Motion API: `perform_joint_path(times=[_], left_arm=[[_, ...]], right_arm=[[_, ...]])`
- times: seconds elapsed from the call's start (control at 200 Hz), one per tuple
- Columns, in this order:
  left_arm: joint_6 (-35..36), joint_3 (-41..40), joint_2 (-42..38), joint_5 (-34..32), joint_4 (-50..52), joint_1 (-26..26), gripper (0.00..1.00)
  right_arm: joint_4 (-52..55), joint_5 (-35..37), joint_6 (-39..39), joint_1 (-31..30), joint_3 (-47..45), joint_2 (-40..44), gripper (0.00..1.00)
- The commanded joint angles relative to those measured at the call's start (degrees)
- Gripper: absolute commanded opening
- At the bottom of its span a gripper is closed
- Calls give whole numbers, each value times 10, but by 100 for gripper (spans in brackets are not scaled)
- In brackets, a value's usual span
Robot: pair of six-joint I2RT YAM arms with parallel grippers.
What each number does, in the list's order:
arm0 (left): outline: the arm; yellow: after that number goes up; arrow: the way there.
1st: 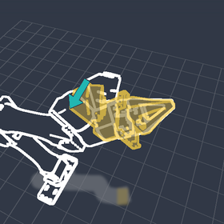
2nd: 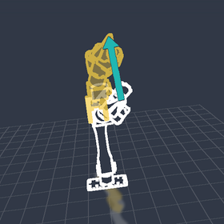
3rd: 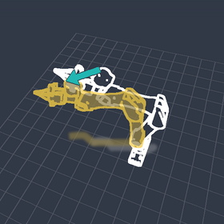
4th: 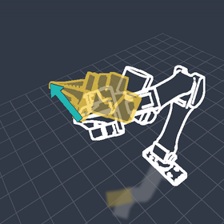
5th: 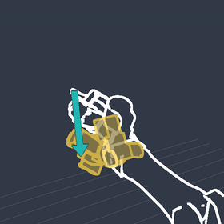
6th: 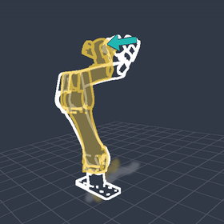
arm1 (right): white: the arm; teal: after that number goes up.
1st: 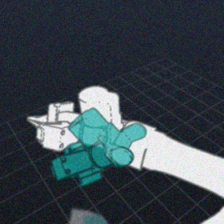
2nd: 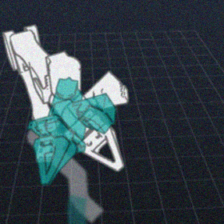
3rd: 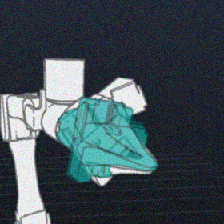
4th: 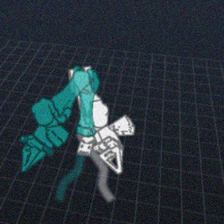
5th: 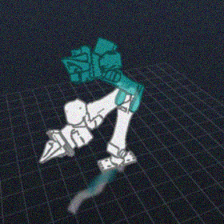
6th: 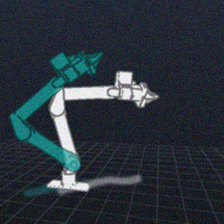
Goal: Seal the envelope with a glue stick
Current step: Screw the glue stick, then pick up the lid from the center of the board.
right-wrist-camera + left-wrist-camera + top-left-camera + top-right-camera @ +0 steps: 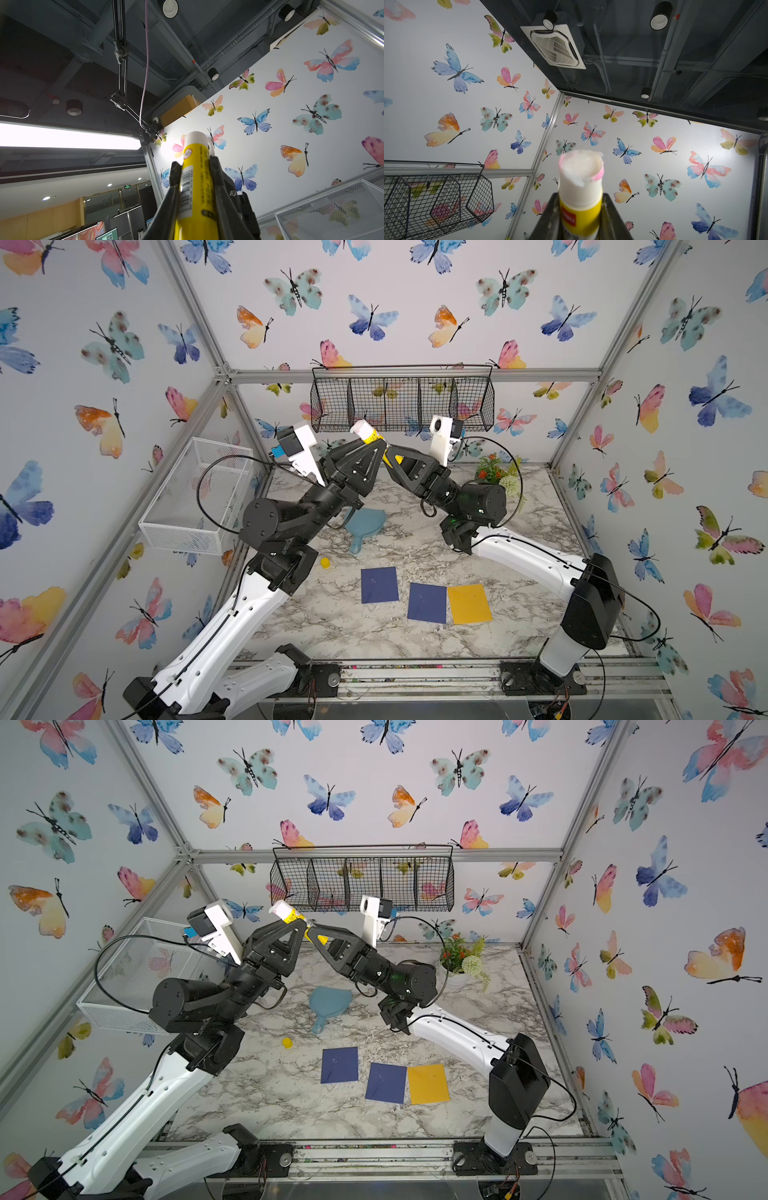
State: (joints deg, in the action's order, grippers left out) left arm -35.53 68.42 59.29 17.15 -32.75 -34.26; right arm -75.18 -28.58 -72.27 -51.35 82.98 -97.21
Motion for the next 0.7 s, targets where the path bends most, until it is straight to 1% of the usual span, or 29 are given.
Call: perform_joint_path(times=[0.0, 0.055, 0.18, 0.385, 0.546, 0.696], left_arm=[[23, 9, -15, -20, 50, -1, 40], [30, 6, -19, -20, 67, -1, 44], [50, 5, -29, -27, 130, -1, 48], [85, -8, -42, -55, 245, 6, 49], [109, -17, -44, -70, 348, 16, 49], [131, -27, -40, -86, 439, 40, 49]], right_arm=[[31, 21, 59, -3, -25, 35, 7], [69, 37, 97, -3, -40, 52, 6], [144, 61, 181, -3, -53, 78, 4], [269, 111, 321, -2, -54, 103, 3], [340, 156, 416, -2, -54, 116, 1], [412, 207, 513, -2, -53, 125, 1]])
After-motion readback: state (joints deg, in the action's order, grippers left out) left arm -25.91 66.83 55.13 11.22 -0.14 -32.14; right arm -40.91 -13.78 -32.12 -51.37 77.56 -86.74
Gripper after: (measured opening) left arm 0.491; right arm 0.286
